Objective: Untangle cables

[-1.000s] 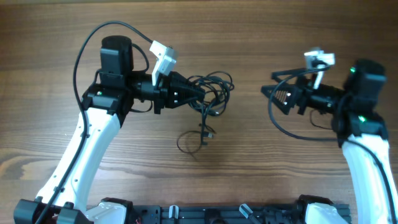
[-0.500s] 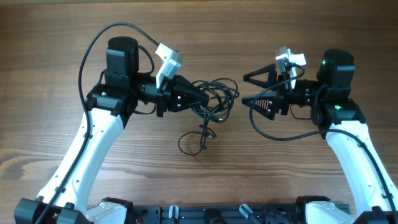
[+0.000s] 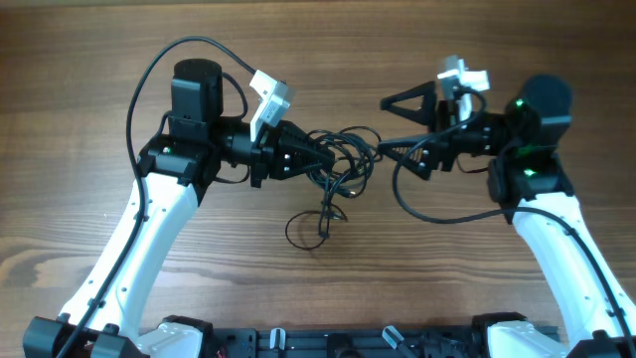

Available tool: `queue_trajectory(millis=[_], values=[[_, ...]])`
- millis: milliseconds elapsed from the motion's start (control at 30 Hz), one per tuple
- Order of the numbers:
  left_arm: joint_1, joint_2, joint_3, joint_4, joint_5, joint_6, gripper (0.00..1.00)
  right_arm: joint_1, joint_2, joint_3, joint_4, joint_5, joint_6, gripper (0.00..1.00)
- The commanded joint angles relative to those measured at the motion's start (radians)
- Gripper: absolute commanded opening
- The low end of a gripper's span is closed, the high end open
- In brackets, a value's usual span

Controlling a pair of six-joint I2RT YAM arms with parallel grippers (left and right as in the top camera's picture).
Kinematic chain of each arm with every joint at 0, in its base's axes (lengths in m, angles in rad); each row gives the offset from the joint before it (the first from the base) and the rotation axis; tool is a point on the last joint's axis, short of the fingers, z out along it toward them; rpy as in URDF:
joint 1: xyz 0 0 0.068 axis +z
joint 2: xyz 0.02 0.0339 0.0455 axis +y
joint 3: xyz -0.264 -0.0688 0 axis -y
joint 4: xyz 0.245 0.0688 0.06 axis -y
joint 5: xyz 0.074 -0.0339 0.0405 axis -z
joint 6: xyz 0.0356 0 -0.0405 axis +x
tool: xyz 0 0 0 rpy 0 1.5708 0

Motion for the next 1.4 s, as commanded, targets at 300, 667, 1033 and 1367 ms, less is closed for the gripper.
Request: queue_trajectory(millis=[300,667,1033,1367], values=[[-0.004,-0.019,0.002,-0.002,0.03,-0.01,0.05,0.055,0.041,0.004,-0.01,-0.004,0.052,1.0],[-0.004,-0.019,0.002,-0.002,0.0,-0.01,0.05,0.111,0.04,0.005,-0.006,-0.027,0.083,1.0],[-0.005,-0.019,0.002,-0.002,0.033,-0.079,0.05,0.113,0.042,0.004,-0.283,0.761,0.085,0.04],[-0.005,-0.019,0.002,-0.002,0.033,-0.081,0.04,0.023,0.043,0.005,-0.413,1.179,0.087,0.05]])
